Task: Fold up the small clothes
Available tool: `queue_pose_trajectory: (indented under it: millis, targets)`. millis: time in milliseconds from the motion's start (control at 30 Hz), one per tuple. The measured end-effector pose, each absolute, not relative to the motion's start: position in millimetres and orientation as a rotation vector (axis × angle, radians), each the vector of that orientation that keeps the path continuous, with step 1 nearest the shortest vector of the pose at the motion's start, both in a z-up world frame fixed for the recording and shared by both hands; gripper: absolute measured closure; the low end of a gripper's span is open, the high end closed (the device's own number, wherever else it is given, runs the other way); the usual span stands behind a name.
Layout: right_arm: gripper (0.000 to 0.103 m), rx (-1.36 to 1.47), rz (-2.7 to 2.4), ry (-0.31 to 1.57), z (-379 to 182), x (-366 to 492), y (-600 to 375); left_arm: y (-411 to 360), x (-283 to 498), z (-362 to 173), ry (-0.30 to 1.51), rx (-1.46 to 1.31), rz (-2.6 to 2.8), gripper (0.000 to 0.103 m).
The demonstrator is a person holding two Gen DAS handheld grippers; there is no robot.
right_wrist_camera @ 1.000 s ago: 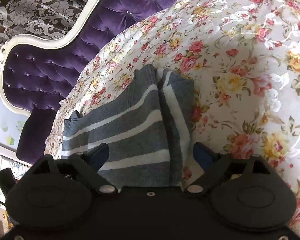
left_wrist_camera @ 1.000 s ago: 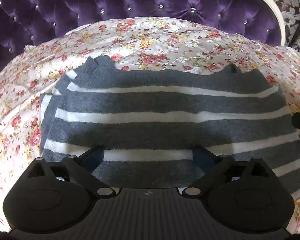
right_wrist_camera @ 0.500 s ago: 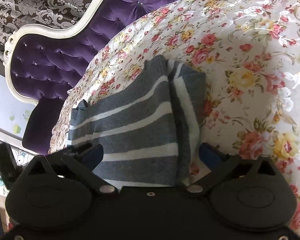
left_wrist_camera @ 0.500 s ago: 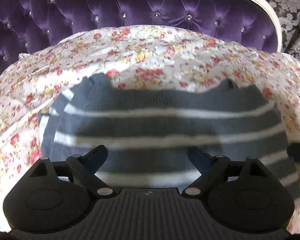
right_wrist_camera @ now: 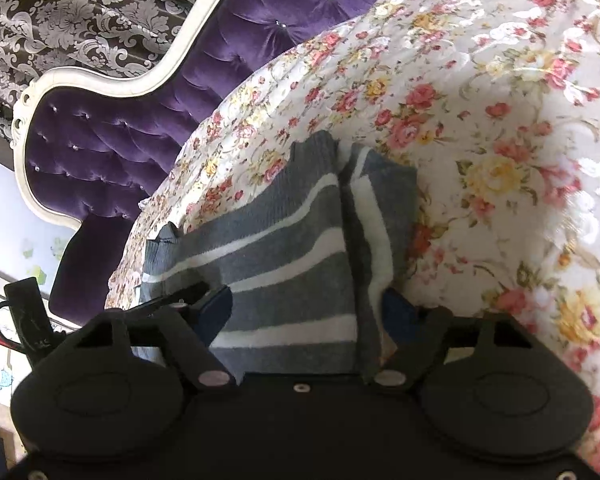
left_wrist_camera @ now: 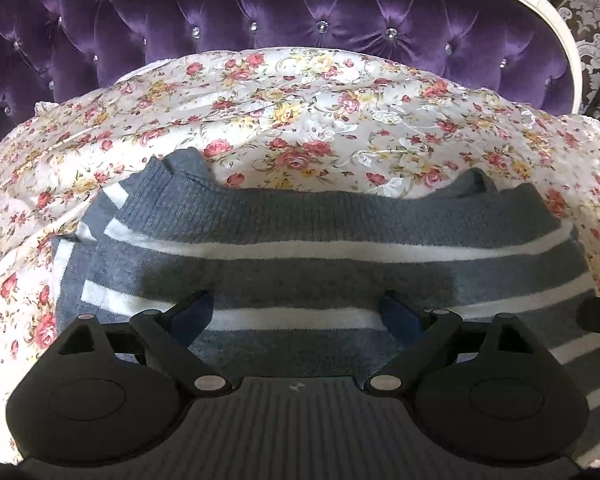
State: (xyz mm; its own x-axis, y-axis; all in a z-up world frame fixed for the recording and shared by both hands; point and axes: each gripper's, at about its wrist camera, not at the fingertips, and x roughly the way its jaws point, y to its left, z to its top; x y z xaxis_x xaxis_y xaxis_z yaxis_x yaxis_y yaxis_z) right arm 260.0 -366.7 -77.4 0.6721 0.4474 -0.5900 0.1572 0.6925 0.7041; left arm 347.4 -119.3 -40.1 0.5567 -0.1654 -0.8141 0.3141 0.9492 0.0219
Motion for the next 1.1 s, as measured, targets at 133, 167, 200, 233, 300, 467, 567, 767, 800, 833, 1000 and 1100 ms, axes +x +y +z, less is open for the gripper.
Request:
queue_pose_trajectory:
  millis: [133, 167, 200, 233, 300, 467, 567, 767, 800, 833, 1000, 1100]
  targets:
    - [0.046, 0.772, 0.176, 0.829, -80, 266, -359, -115, 345, -36, 0.932, 0.155, -0.302, 0.014]
    - [0.048, 0.761, 0.171, 0.829, -79, 266, -359, -113, 344, -33, 0.929, 0.149, -0.314, 0.018]
    - [0.057, 0.745, 0.158, 0.832, -79, 266, -358, -110, 342, -30, 0.928, 0.140, -0.325, 0.021]
    - [0.064, 0.730, 0.144, 0.836, -79, 266, -358, -106, 339, -27, 0.928, 0.126, -0.335, 0.022]
    - [0.068, 0.716, 0.134, 0.835, -79, 265, -358, -94, 331, -20, 0.917, 0.093, -0.352, 0.022]
    - [0.074, 0.686, 0.124, 0.818, -75, 261, -355, -58, 303, -12, 0.888, 0.088, -0.334, 0.022]
    - [0.075, 0.651, 0.118, 0.803, -70, 260, -350, -34, 289, -14, 0.876, 0.095, -0.310, 0.022]
    - [0.075, 0.600, 0.099, 0.791, -64, 258, -342, 11, 282, -18, 0.857, 0.107, -0.245, 0.022]
    - [0.075, 0.596, 0.093, 0.788, -64, 258, -341, 17, 282, -20, 0.850, 0.102, -0.233, 0.022]
    - [0.075, 0.596, 0.085, 0.785, -63, 256, -340, 24, 283, -21, 0.846, 0.089, -0.228, 0.022]
    - [0.076, 0.578, 0.051, 0.766, -58, 253, -331, 45, 295, -25, 0.890, -0.003, -0.266, 0.023]
    - [0.076, 0.550, 0.027, 0.779, -55, 256, -326, 52, 301, -22, 0.884, -0.036, -0.274, 0.023]
